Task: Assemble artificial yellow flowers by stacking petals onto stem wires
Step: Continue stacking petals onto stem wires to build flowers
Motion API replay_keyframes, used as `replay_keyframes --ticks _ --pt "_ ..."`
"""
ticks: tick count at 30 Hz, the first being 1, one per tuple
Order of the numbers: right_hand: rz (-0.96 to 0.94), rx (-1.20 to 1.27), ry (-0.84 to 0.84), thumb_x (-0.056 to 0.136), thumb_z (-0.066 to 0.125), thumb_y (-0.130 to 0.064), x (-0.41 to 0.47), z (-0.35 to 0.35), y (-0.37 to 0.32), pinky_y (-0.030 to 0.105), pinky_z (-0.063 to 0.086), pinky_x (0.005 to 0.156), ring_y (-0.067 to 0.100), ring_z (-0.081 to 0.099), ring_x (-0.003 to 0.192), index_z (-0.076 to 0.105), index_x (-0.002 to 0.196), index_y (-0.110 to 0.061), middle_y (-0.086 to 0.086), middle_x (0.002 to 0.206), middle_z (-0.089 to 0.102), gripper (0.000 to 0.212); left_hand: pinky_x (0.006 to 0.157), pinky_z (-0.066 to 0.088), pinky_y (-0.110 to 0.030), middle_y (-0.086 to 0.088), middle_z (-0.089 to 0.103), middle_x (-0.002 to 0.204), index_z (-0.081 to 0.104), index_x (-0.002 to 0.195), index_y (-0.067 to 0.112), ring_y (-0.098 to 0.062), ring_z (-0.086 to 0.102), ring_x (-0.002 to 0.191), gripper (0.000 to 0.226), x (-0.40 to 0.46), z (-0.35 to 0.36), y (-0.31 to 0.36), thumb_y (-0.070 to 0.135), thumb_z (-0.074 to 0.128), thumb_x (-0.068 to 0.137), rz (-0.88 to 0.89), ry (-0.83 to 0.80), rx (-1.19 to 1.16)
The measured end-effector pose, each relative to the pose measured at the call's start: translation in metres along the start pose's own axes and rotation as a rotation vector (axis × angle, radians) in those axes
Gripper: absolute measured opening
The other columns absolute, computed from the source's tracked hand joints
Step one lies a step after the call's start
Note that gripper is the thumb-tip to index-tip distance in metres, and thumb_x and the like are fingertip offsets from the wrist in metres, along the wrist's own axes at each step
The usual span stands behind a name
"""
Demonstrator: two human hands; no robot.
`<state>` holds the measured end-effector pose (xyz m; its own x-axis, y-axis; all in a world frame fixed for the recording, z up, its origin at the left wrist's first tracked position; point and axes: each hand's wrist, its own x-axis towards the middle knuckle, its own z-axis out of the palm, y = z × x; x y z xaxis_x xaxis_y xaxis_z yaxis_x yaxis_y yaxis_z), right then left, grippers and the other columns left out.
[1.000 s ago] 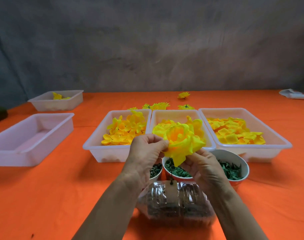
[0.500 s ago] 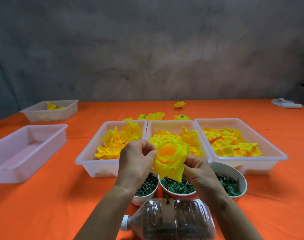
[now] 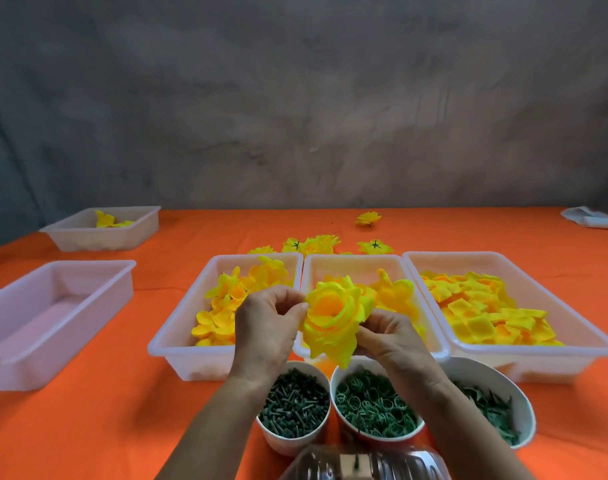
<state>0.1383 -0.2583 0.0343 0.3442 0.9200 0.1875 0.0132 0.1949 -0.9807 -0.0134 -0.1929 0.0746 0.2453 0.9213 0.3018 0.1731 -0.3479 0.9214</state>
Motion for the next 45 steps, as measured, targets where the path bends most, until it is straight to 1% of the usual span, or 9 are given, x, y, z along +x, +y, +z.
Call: replay_keyframes --ticks 4,8,14,22,34,40,42,44,45 --pt "0.100 0.143 0.067 0.071 0.070 -0.020 0.022 -0.005 0.001 0.035 0.058 0.077 0.028 0.069 0.085 0.069 0.098 0.001 0.021 0.092 0.072 0.034 0.062 0.051 -0.029 0.006 0.064 0.066 0.068 0.076 0.023 -0.009 0.055 0.060 0.016 0.010 0.003 -0.006 0.012 0.064 0.088 -0.038 0.037 -0.074" --pt "0.235 0.356 0.227 0.084 0.063 -0.007 0.053 -0.017 0.000 0.018 0.051 0.048 0.012 0.067 0.056 0.065 0.087 -0.007 0.004 0.064 0.070 0.003 0.064 0.050 -0.030 0.005 0.066 0.069 0.070 0.080 0.019 -0.011 0.056 0.061 0.013 0.015 0.007 -0.013 0.014 0.062 0.089 -0.074 0.041 -0.094" --pt "0.464 0.616 0.420 0.089 0.059 -0.003 0.116 -0.031 -0.006 0.015 0.045 0.035 0.012 0.062 0.038 0.057 0.077 -0.003 0.005 0.046 0.062 0.012 0.061 0.047 -0.030 0.005 0.065 0.061 0.070 0.071 0.020 -0.010 0.053 0.055 0.020 0.021 0.017 -0.025 0.013 0.063 0.088 -0.135 0.023 -0.117" --pt "0.520 0.562 0.465 0.091 0.056 -0.001 0.191 -0.033 -0.002 0.016 0.042 0.030 0.012 0.054 0.028 0.053 0.072 0.002 0.007 0.037 0.056 0.020 0.069 0.054 -0.038 0.002 0.067 0.058 0.070 0.064 0.023 -0.015 0.057 0.057 0.024 0.030 0.022 -0.044 0.012 0.065 0.085 -0.231 0.040 -0.058" --pt "0.521 0.386 0.532 0.092 0.054 -0.001 0.235 -0.043 0.011 0.015 0.034 0.025 0.010 0.049 0.024 0.052 0.073 -0.001 0.006 0.032 0.052 0.019 0.077 0.055 -0.044 -0.006 0.069 0.075 0.068 0.072 0.015 -0.022 0.059 0.070 0.018 0.080 0.047 -0.051 0.015 0.061 0.088 -0.201 0.063 0.018" --pt "0.530 0.335 0.509 0.095 0.050 -0.004 0.255 -0.048 0.016 0.015 0.034 0.025 0.007 0.049 0.024 0.051 0.071 -0.004 0.003 0.031 0.051 0.024 0.075 0.055 -0.046 -0.005 0.068 0.072 0.065 0.067 0.019 -0.020 0.057 0.067 0.024 0.089 0.043 -0.067 0.012 0.059 0.089 -0.198 0.091 0.035" --pt "0.513 0.307 0.462 0.096 0.049 -0.004 0.258 -0.044 0.014 0.015 0.038 0.028 0.008 0.054 0.030 0.056 0.082 -0.005 0.006 0.043 0.061 0.016 0.073 0.054 -0.045 -0.005 0.067 0.071 0.065 0.066 0.018 -0.018 0.055 0.064 0.025 0.091 0.040 -0.070 0.011 0.059 0.089 -0.194 0.100 0.038" --pt "0.493 0.250 0.384 0.098 0.045 -0.005 0.257 -0.039 0.010 0.018 0.047 0.036 0.012 0.062 0.053 0.056 0.107 -0.004 0.012 0.090 0.071 0.015 0.071 0.053 -0.047 -0.012 0.067 0.072 0.067 0.067 0.011 -0.020 0.053 0.063 0.022 0.092 0.036 -0.073 0.010 0.059 0.088 -0.187 0.109 0.046" --pt "0.494 0.212 0.359 0.098 0.042 -0.005 0.256 -0.038 0.009 0.020 0.049 0.040 0.015 0.064 0.068 0.052 0.118 -0.003 0.012 0.114 0.065 0.022 0.071 0.053 -0.048 -0.017 0.067 0.074 0.067 0.069 0.007 -0.022 0.052 0.064 0.020 0.093 0.035 -0.074 0.009 0.059 0.087 -0.181 0.115 0.057"
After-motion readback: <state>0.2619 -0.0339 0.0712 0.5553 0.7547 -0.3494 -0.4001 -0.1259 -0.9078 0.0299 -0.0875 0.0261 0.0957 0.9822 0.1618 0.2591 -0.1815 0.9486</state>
